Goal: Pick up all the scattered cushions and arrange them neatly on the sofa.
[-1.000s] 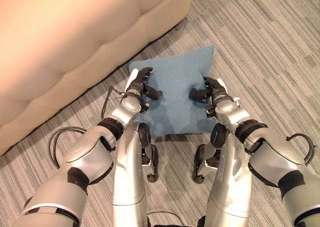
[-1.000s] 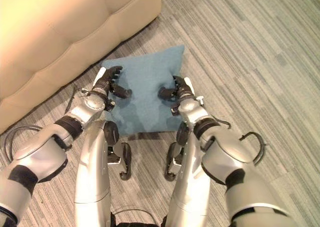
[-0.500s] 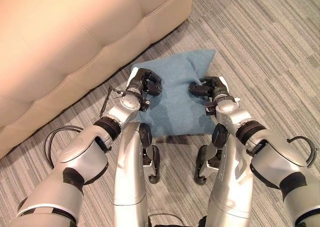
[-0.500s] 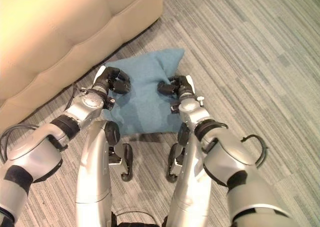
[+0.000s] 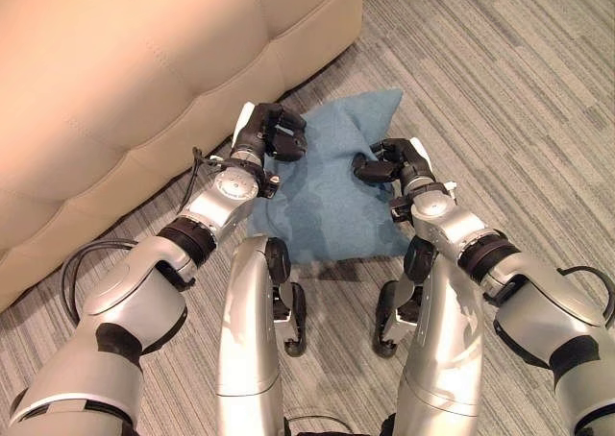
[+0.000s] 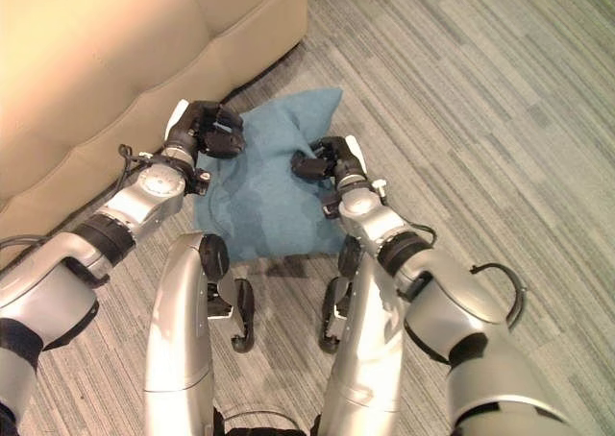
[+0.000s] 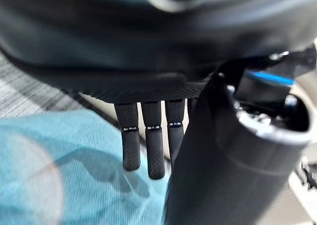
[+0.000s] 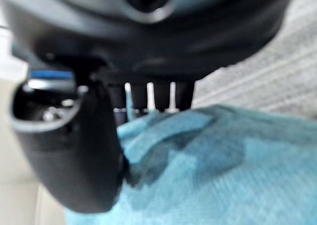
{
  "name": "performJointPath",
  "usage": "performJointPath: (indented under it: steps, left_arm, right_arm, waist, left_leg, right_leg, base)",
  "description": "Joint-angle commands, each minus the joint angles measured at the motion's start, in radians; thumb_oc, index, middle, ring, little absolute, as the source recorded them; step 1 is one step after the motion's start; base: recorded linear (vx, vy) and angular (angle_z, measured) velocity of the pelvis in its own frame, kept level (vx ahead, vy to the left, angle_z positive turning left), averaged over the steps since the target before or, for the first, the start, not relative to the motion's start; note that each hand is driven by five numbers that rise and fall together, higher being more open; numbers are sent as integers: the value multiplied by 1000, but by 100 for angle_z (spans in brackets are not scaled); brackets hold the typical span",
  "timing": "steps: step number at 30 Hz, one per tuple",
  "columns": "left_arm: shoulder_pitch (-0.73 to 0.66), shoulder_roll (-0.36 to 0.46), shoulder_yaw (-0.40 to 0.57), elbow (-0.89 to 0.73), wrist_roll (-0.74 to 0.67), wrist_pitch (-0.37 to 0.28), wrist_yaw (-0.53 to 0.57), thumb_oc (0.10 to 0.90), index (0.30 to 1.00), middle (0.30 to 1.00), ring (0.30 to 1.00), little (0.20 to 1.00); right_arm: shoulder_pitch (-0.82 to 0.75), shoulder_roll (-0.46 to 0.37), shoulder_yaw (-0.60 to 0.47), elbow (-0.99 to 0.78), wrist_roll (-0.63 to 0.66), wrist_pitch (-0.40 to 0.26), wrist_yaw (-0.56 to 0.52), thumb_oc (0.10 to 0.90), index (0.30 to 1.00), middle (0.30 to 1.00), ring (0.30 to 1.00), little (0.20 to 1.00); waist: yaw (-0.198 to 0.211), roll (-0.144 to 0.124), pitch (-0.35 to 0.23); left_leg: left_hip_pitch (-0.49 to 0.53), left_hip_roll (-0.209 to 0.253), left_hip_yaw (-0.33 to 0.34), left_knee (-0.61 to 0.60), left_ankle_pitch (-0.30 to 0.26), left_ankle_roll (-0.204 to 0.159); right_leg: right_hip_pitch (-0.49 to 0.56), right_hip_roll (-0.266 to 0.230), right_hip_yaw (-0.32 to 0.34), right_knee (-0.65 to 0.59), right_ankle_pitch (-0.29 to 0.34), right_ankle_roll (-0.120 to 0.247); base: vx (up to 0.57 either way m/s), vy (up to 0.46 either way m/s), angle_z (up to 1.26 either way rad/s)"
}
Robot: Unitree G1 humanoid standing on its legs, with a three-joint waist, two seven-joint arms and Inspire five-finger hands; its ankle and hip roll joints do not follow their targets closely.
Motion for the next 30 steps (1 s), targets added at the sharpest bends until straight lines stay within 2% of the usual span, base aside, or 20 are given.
performJointPath:
  steps: [1, 2, 5, 6, 7, 9, 11, 12, 13, 14, 15, 16, 19, 20, 21, 23, 25, 27, 28, 30]
  left_arm:
    - [18, 127, 169, -141, 85, -125, 83, 800, 900, 900, 900, 900]
    - [14, 147, 207, -148, 112, -132, 93, 800, 900, 900, 900, 900]
    - [52, 171, 265, -188, 132, -143, 98, 800, 900, 900, 900, 900]
    - [55, 172, 269, -191, 133, -142, 98, 800, 900, 900, 900, 900]
    - [90, 179, 333, -220, 151, -149, 103, 800, 900, 900, 900, 900]
    - [128, 177, 387, -241, 171, -157, 99, 800, 900, 900, 900, 900]
    - [213, 164, 448, -288, 198, -162, 93, 800, 900, 900, 900, 900]
    - [286, 146, 481, -318, 223, -170, 88, 800, 900, 900, 900, 900]
    - [309, 132, 495, -326, 233, -174, 78, 800, 900, 900, 900, 900]
    - [343, 119, 510, -344, 245, -178, 67, 800, 900, 900, 900, 900]
    - [422, 95, 541, -382, 260, -186, 48, 800, 900, 900, 900, 900]
    - [426, 94, 542, -385, 261, -185, 48, 800, 900, 900, 900, 900]
    - [534, 68, 574, -438, 308, -194, 8, 800, 900, 900, 900, 900]
    - [567, 57, 579, -452, 312, -196, -6, 800, 900, 900, 900, 900]
    - [637, 32, 598, -460, 328, -201, -36, 800, 900, 900, 900, 900]
    - [669, 28, 602, -477, 327, -201, -48, 800, 900, 900, 900, 900]
    - [745, 2, 618, -496, 326, -203, -83, 800, 900, 900, 900, 900]
    - [857, -37, 652, -517, 295, -214, -130, 800, 900, 900, 900, 900]
    - [860, -37, 651, -519, 295, -214, -130, 800, 900, 900, 900, 900]
    - [941, -76, 675, -511, 285, -220, -160, 800, 900, 900, 900, 900]
  right_arm:
    - [-233, 16, -64, -182, -110, -189, -56, 400, 300, 300, 300, 300]
    - [-282, -7, -70, -199, -136, -202, -73, 400, 300, 300, 300, 300]
    - [-323, -43, -80, -245, -200, -207, -81, 400, 300, 300, 300, 300]
    - [-324, -43, -79, -246, -201, -206, -82, 400, 300, 300, 300, 300]
    - [-358, -75, -96, -286, -267, -208, -99, 400, 300, 300, 300, 300]
    - [-371, -102, -125, -316, -329, -202, -105, 400, 300, 300, 300, 300]
    - [-341, -133, -154, -372, -385, -193, -102, 400, 300, 300, 300, 300]
    - [-313, -151, -180, -397, -429, -192, -98, 400, 300, 300, 300, 300]
    - [-298, -157, -194, -406, -443, -195, -92, 400, 300, 300, 300, 300]
    - [-275, -166, -210, -412, -457, -196, -85, 400, 300, 300, 300, 300]
    - [-228, -178, -238, -439, -483, -194, -69, 400, 300, 300, 300, 300]
    - [-225, -178, -239, -441, -484, -193, -69, 400, 300, 300, 300, 300]
    - [-143, -212, -286, -475, -550, -196, -38, 400, 300, 300, 300, 300]
    - [-125, -219, -298, -494, -566, -198, -34, 400, 300, 300, 300, 300]
    - [-54, -241, -344, -519, -579, -214, -15, 400, 300, 300, 300, 300]
    - [-29, -245, -357, -536, -588, -216, -6, 400, 300, 300, 300, 300]
    - [42, -269, -397, -573, -618, -221, 13, 400, 300, 300, 300, 300]
    - [131, -315, -437, -628, -657, -237, 39, 400, 300, 300, 300, 300]
    - [137, -316, -440, -632, -658, -236, 39, 400, 300, 300, 300, 300]
    - [233, -353, -500, -685, -685, -263, 60, 400, 300, 300, 300, 300]
  waist:
    - [50, -23, -33]
    - [59, -47, -33]
    - [71, -66, -33]
    - [69, -65, -33]
    - [77, -67, -33]
    - [79, -60, -34]
    - [76, -48, -87]
    - [76, -42, -140]
    - [77, -45, -153]
    - [78, -47, -164]
    - [82, -48, -178]
    - [81, -47, -177]
    - [87, -52, -197]
    - [89, -54, -200]
    - [89, -61, -215]
    - [92, -62, -219]
    - [97, -69, -235]
    - [105, -80, -264]
    - [106, -79, -261]
    - [108, -102, -303]
  left_leg:
    - [-18, -72, -64, -11, -49, -44]
    - [-18, -68, -60, -94, -28, -48]
    - [-18, -65, -56, -187, 9, -55]
    - [-18, -65, -57, -191, 12, -55]
    - [-18, -61, -59, -272, 51, -57]
    - [-18, -57, -63, -339, 95, -51]
    - [-18, -61, -69, -415, 135, -45]
    - [-8, -65, -77, -495, 173, -41]
    - [20, -69, -76, -542, 185, -40]
    - [61, -69, -78, -606, 206, -41]
    - [145, -70, -86, -736, 246, -43]
    - [152, -71, -88, -743, 250, -43]
    - [275, -71, -97, -934, 314, -52]
    - [322, -73, -105, -998, 333, -57]
    - [400, -73, -112, -1119, 375, -65]
    - [446, -72, -119, -1173, 393, -69]
    - [533, -63, -139, -1292, 432, -72]
    - [660, -56, -157, -1448, 486, -75]
    - [670, -56, -158, -1456, 489, -75]
    - [816, -51, -160, -1617, 535, -89]
  right_leg:
    - [54, 57, 131, 7, -20, 23]
    - [54, 58, 125, -71, 9, 25]
    - [54, 57, 110, -158, 38, 25]
    - [54, 57, 109, -161, 41, 25]
    - [55, 49, 82, -246, 61, 24]
    - [71, 33, 47, -334, 89, 31]
    - [84, 22, 6, -414, 110, 32]
    - [109, 1, -38, -507, 137, 34]
    - [135, -1, -52, -553, 146, 36]
    - [183, -6, -69, -620, 163, 34]
    - [274, -8, -96, -749, 196, 37]
    - [281, -8, -99, -757, 200, 36]
    - [416, -6, -142, -949, 259, 51]
    - [473, -1, -160, -1032, 272, 49]
    - [553, -2, -188, -1148, 313, 61]
    - [608, 2, -203, -1218, 331, 65]
    - [703, 3, -239, -1332, 371, 78]
    - [821, 18, -287, -1463, 428, 112]
    - [831, 19, -289, -1471, 432, 112]
    - [978, 31, -321, -1624, 471, 128]
  base:
    - [-112, -44, -4]
    - [-108, -36, -5]
    - [-93, -16, -22]
    - [-96, 25, -5]
    - [-84, 39, 4]
    - [-92, 44, 2]
    - [-46, 36, -2]
    - [-42, 16, 16]
    - [-82, -12, 27]
    - [-127, -53, 26]
    - [-122, -45, 26]
    - [-114, -51, 17]
    - [-77, -54, 8]
    - [-60, -88, 20]
    - [-53, -98, 25]
    - [-15, -59, 22]
    - [41, -65, 24]
    - [77, -49, 11]
    - [114, -49, 12]
    - [144, -75, 16]
